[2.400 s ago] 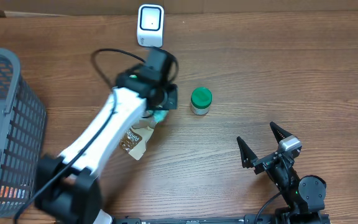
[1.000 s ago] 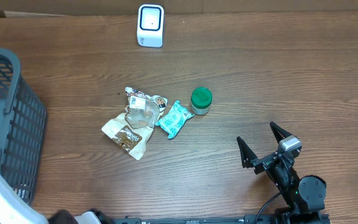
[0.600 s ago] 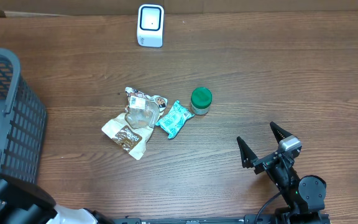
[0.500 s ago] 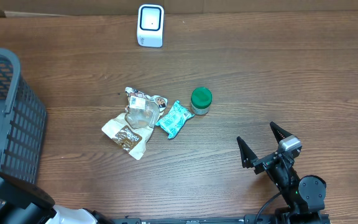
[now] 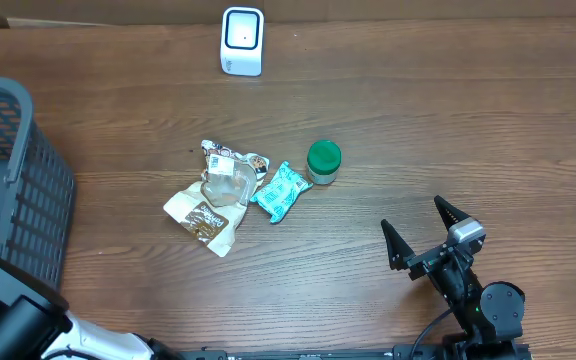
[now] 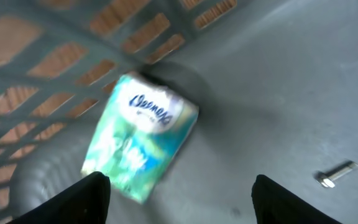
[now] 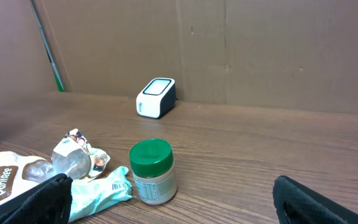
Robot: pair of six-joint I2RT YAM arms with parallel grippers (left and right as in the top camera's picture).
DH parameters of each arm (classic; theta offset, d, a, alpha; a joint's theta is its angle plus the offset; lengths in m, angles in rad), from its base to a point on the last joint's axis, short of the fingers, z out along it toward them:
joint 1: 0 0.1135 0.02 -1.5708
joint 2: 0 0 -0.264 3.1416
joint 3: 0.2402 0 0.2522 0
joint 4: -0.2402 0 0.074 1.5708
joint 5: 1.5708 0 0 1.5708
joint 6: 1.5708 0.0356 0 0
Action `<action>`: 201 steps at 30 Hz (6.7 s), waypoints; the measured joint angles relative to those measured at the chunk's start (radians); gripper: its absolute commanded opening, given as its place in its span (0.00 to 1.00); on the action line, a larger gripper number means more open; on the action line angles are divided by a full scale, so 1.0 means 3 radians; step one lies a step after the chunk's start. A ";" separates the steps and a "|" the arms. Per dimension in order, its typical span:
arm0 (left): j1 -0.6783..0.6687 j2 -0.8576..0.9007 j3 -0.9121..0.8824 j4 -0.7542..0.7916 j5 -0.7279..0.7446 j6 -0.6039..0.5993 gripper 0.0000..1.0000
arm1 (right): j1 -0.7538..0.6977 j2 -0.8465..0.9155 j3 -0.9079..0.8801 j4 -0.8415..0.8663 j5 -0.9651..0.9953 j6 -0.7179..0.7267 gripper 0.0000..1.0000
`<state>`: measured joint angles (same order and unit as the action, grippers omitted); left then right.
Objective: Scan the item barcode
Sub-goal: 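Return the left gripper into the basket and grasp the Kleenex pack, then carry the small Kleenex pack out and drop it near the jar, then return the left gripper into the basket and grasp the orange snack bag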
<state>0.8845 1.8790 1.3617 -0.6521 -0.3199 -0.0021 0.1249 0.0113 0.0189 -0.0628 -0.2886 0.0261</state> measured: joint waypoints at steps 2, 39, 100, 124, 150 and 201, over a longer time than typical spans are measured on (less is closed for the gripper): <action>0.0000 0.0095 0.0000 0.0056 -0.0020 0.0132 0.72 | 0.0000 0.0000 0.0000 -0.0003 0.0000 -0.0001 1.00; 0.0234 0.0388 0.0061 -0.0034 -0.0281 0.0421 0.04 | 0.0000 0.0000 0.0000 0.0001 -0.0001 0.0001 1.00; -0.5062 -0.0023 0.0365 -0.1184 0.1751 -0.0435 0.50 | 0.0000 0.0000 0.0000 0.0000 -0.0001 0.0000 1.00; -0.2022 -0.1283 0.1948 -0.2201 0.1061 -0.0881 0.65 | 0.0000 0.0000 0.0000 0.0000 -0.0001 0.0001 1.00; 0.0331 -0.0582 -0.0140 -0.1774 0.0918 -0.2182 0.65 | 0.0000 0.0000 0.0000 -0.0001 -0.0001 0.0000 1.00; 0.0140 -0.0950 0.0919 -0.1551 0.1694 -0.2290 0.04 | 0.0000 0.0000 0.0000 0.0000 -0.0001 0.0001 1.00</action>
<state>0.9264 1.5940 1.6375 -1.1175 0.1883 -0.6891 0.1249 0.0113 0.0189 -0.0628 -0.2890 0.0265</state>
